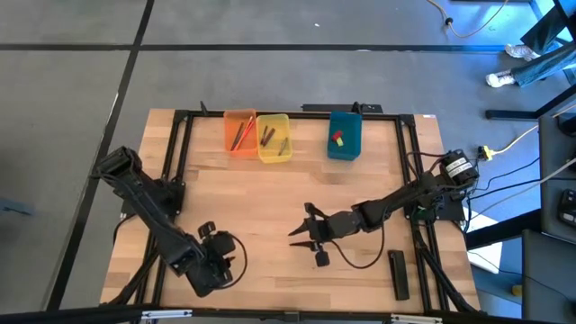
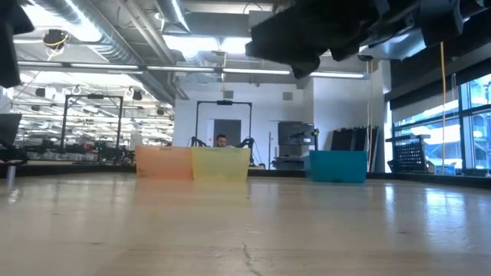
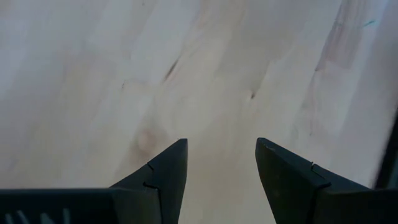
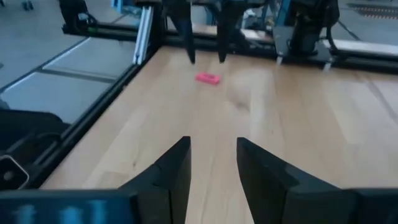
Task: Sort crayons/erasers/pens/pencils in bins
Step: Put the pink eraser into the blue bin
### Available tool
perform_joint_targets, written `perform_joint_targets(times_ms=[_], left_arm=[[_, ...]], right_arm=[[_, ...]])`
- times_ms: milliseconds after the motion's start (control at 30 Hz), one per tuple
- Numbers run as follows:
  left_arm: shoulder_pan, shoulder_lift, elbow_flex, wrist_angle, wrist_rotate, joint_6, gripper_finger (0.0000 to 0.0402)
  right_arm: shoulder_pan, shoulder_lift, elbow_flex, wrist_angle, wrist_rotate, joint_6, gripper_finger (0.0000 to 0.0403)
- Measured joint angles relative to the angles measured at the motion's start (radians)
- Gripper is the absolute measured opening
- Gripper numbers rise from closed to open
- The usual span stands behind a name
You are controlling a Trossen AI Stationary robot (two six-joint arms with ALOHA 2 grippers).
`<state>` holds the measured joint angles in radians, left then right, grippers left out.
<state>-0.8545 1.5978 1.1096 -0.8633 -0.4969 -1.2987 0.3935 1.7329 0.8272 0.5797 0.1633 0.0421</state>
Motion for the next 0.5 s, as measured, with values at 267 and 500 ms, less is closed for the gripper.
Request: perform_joint_targets(times_ms=[267,500], left_arm=[[0.036,0.001,-0.104,0.159,0.061,0.2,0.0182],[0.031,0.002,-0.168,0.254,0.254,0.243,0.0182]], right_arm=[[0.0,0.0,0.0,-0.035,0.0,0.006,0.0131],[0.0,0.0,0.0,-0.035,0.001,0.011,0.0131]])
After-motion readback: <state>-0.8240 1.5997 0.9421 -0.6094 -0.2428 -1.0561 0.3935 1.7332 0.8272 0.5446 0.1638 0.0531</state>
